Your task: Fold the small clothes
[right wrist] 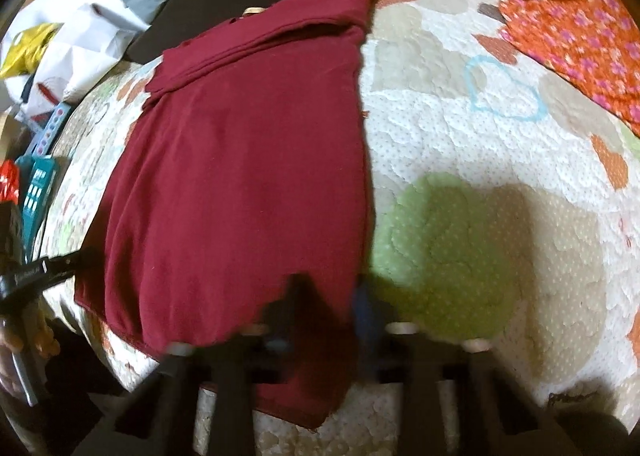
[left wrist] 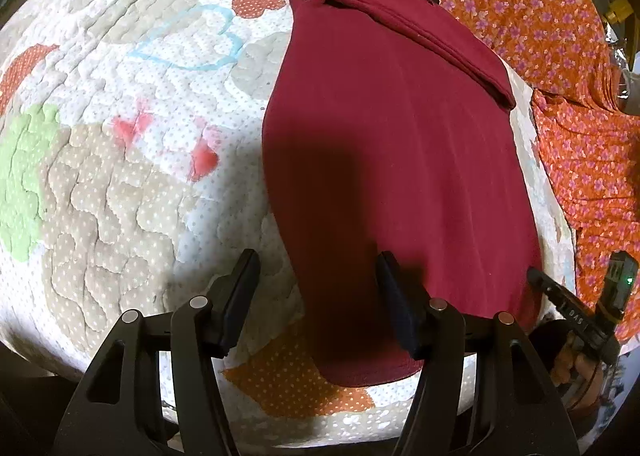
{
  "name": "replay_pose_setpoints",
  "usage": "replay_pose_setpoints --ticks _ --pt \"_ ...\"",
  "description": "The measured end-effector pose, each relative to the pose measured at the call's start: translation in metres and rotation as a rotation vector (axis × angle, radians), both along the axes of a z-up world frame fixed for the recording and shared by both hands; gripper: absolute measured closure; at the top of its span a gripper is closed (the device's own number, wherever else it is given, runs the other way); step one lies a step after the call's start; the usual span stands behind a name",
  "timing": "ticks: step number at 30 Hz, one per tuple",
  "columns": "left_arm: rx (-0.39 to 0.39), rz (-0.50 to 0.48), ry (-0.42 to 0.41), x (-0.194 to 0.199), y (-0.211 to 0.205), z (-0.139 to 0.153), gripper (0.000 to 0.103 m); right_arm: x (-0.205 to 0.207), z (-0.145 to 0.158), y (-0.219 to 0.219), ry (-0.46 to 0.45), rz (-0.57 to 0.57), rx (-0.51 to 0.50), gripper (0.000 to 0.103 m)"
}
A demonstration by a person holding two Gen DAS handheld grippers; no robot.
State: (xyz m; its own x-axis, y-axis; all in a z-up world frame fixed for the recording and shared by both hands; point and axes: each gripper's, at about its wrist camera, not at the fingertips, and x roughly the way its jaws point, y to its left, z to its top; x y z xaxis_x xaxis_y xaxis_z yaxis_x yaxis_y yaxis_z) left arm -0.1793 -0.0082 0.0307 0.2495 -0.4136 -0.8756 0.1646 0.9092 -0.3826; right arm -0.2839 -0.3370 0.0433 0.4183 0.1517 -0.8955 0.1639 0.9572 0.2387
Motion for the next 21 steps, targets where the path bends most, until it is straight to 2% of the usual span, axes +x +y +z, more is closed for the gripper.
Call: replay_pose_setpoints --ticks 5,7,11,17,18,19,21 --pt "-0.039 -0.004 -0.010 0.000 0.004 0.004 0.043 -0.004 0.015 -0.014 -0.014 -0.009 -0.098 0.097" --pt "-0.042 -0.008 -0.008 -0.002 0.007 0.003 0.043 -0.001 0.011 -0.020 0.007 -0.024 -0.088 0.097" --pt "-0.045 -0.005 -0.007 -0.005 0.010 0.002 0.043 0.002 0.003 -0.011 0.024 -0.001 -0.140 0.097" --pt "-0.102 -0.008 0.008 -0.006 0.012 0.000 0.042 -0.001 0.022 -0.020 -0.016 0.001 -0.210 0.097" --pt "-0.114 -0.017 0.010 -0.008 0.010 0.001 0.041 0.001 0.018 -0.021 -0.001 0.000 -0.211 0.097" --pt "-0.127 -0.035 0.013 -0.010 0.006 0.000 0.034 0.003 0.013 -0.020 0.016 0.008 -0.198 0.097" --pt "-0.136 -0.077 0.020 -0.014 -0.002 -0.002 0.031 0.002 0.010 -0.016 0.025 0.015 -0.185 0.097"
